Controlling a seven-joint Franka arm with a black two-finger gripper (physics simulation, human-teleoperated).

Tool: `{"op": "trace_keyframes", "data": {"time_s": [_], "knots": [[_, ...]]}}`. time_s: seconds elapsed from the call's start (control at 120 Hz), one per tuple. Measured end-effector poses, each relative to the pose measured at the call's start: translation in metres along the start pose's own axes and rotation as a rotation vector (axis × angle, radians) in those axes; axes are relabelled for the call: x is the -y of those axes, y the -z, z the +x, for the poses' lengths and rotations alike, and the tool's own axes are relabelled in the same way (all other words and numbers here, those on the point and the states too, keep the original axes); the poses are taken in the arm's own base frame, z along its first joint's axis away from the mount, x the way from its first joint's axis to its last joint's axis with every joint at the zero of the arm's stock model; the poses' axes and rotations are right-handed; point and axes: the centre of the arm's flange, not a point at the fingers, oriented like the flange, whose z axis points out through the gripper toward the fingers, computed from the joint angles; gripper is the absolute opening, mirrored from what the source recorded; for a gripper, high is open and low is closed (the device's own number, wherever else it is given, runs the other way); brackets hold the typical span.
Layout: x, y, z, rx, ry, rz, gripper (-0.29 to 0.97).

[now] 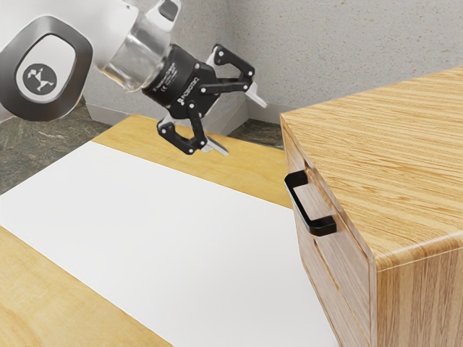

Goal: Pull the drawer handle with one arm to open the drawer

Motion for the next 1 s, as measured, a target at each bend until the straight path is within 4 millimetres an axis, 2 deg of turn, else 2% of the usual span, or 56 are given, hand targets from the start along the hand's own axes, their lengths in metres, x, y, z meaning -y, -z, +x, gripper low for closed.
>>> {"op": "trace_keyframes", "data": {"time_s": [0.092,0.225,0.342,0.767,1.0], "knots": [[0.0,0.006,-0.024,-0.008,-0.069,-0.005,0.6],[0.009,-0.008,-0.045,0.016,-0.125,0.024,0.58],[0.009,-0.015,-0.062,0.023,-0.159,0.035,0.56],[0.022,-0.035,-0.063,0.052,-0.102,0.068,0.48],[0.019,-0.053,-0.071,0.058,-0.076,0.093,0.43]]}}
